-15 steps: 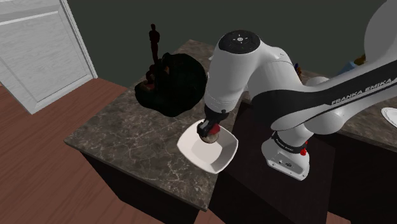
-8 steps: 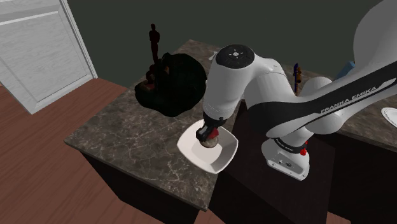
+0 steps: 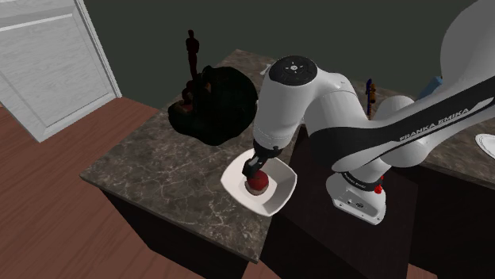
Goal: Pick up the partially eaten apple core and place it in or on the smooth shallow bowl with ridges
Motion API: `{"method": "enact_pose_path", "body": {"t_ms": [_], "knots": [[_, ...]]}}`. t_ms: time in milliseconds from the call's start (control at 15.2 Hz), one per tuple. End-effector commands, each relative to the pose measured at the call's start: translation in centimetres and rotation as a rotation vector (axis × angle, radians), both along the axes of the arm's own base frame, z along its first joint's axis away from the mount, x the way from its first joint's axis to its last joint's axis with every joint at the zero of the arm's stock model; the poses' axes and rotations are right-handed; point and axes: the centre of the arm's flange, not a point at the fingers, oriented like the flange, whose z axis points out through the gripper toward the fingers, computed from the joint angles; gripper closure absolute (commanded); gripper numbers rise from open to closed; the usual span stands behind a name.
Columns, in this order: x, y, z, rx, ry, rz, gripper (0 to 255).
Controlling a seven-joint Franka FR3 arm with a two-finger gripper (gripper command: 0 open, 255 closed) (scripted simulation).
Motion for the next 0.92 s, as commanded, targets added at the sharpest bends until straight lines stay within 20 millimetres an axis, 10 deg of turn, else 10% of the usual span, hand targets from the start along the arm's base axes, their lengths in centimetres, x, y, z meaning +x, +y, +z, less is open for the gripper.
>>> {"method": "enact_pose_path", "body": {"t_ms": [0,330,858], "knots": [[0.0,0.0,0.0,0.000,0.000,0.000,0],[-0.6,0.9,4.9,0.000,0.000,0.000,0],[-0.6,0.9,4.9,0.000,0.000,0.000,0]]}}
